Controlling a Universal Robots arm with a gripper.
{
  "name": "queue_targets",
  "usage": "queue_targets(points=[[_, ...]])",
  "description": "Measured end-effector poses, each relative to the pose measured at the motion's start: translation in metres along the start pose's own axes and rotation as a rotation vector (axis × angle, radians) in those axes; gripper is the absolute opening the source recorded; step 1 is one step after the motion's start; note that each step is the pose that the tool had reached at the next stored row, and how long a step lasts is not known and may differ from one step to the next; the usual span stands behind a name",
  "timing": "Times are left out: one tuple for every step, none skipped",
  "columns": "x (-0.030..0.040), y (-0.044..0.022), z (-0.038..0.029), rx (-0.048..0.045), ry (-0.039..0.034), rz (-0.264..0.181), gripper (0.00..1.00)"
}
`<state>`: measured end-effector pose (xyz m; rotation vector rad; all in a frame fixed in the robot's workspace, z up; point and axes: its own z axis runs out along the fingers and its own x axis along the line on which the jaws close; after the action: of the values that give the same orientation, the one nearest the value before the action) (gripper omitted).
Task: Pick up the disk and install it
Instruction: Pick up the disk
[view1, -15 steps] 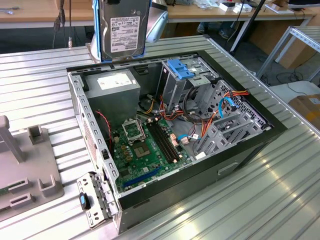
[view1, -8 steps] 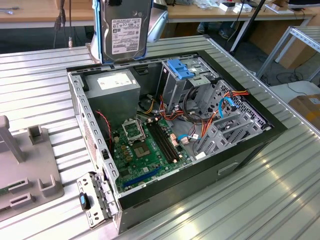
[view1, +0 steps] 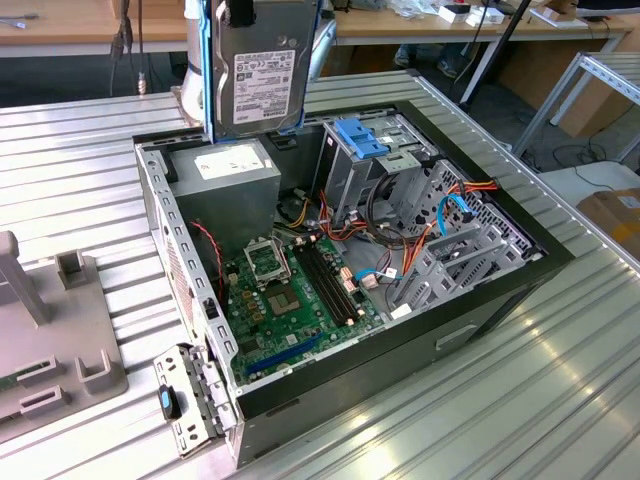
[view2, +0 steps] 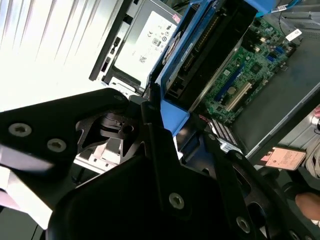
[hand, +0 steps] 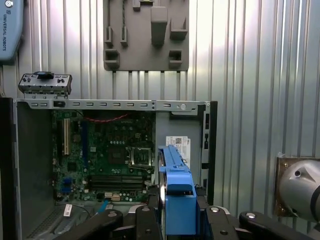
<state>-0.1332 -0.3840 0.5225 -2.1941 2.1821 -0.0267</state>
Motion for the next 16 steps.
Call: queue_targets(points=[[0.0039,0.0,0.0,0.0001,-0.0001,0.0,0.37],[0.0063,0.0001,0.0,0.0001,-0.0001,0.0,0.37],[0.0086,0.0001,0.0,0.0,0.0,0.0,0.37],[0.0126,0.0001,-0.0001,0.0001,-0.0001,0.0,0.37],[0.0159,0.0001,-0.0001,0.0,0.0,0.0,0.37],[0.0177,0.0001,-0.0001,0.0,0.0,0.0,0.37],[0.0194,0.0001,-0.0001,0.0001,-0.0001,0.0,0.37],[0.0217,0.0002,-0.0001,0.0001,-0.0001,0.0,0.37],[0.0245,0.0002,-0.0001,0.0001,-0.0001,0.0,0.37],[0.0291,0.0002,-0.0002,0.0,0.0,0.0,0.37],[0.0309,0.0002,-0.0002,0.0,0.0,0.0,0.37],[0.0328,0.0002,-0.0002,0.0,0.0,0.0,0.37],[0.0353,0.0002,-0.0002,0.0,0.0,0.0,0.37],[0.0372,0.0002,-0.0002,0.0001,-0.0001,0.0,0.37],[0.0389,0.0003,-0.0002,0.0001,-0.0002,0.0,0.37],[0.0422,0.0002,-0.0003,0.0,0.0,0.0,0.37]])
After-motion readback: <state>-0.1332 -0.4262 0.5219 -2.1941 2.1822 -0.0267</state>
